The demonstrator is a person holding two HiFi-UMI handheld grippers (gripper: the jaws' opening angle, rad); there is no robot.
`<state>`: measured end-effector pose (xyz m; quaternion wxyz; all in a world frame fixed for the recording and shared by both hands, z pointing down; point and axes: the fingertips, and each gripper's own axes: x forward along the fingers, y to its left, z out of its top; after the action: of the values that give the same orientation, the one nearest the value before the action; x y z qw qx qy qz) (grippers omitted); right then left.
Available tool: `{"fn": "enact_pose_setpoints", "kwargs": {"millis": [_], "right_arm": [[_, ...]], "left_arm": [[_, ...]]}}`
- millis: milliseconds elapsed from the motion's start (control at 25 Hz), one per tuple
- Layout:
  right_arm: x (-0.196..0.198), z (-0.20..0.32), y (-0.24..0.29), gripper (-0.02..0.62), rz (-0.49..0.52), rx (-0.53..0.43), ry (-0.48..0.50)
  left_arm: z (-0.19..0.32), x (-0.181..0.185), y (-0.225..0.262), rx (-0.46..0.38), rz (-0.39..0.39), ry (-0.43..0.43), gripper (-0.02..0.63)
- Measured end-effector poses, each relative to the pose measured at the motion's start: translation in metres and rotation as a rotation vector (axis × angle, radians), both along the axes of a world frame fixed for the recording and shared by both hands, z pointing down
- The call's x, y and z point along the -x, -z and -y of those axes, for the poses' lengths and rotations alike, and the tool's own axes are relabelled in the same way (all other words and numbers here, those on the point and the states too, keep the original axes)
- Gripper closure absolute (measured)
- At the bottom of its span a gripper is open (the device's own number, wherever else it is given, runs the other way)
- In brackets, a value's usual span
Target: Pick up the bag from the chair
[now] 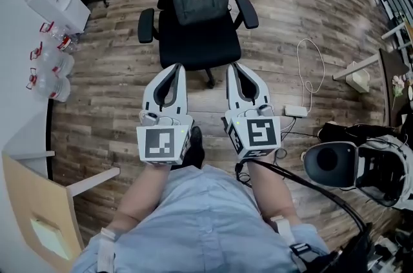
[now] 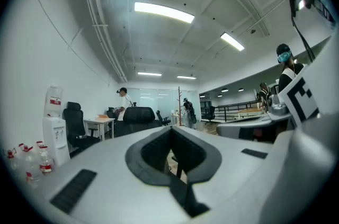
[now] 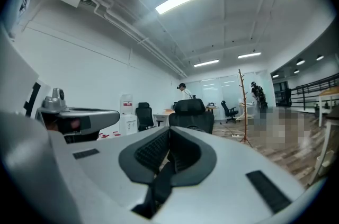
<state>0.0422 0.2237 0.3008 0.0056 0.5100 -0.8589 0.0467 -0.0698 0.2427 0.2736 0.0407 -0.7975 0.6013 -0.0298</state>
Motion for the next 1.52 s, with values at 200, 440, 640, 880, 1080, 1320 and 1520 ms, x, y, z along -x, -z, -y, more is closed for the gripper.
{"fn": "enact_pose_setpoints", "kwargs": {"millis": [200,440,640,880,1080,1320,1520], "right_arm": [[0.015,0.062,0.017,0.594,-0.012,-0.035,-0.016],[0.031,0.101,0.028,0.594,-0.024,-0.063,-0.029],[0.025,0.124,0.023,0.594,-0.035,-0.053,-0.04],[0.007,0.167,0.004,0.594,-0.027,-0.023,-0.054],[-0.01,0.223,-0.013,0.594,-0.029,-0.005,-0.026],[-0.027,0.306,-0.023,0.594,-0.016,0.027,0.036],[-0.032,0.358,-0.02,0.594,-0.001,0.03,0.093]], "left_arm": [[0.063,0.014,0.011,-0.03,-0.009,-0.021,0.604],[0.104,0.032,0.02,-0.054,-0.016,-0.03,0.604],[0.128,0.035,0.012,-0.036,-0.018,-0.024,0.604],[0.167,0.031,-0.005,-0.001,-0.007,0.002,0.604],[0.22,0.015,-0.014,-0.014,0.007,0.035,0.604],[0.292,-0.005,-0.018,0.002,0.03,0.094,0.604],[0.337,-0.009,-0.008,-0.005,0.051,0.161,0.604]]}}
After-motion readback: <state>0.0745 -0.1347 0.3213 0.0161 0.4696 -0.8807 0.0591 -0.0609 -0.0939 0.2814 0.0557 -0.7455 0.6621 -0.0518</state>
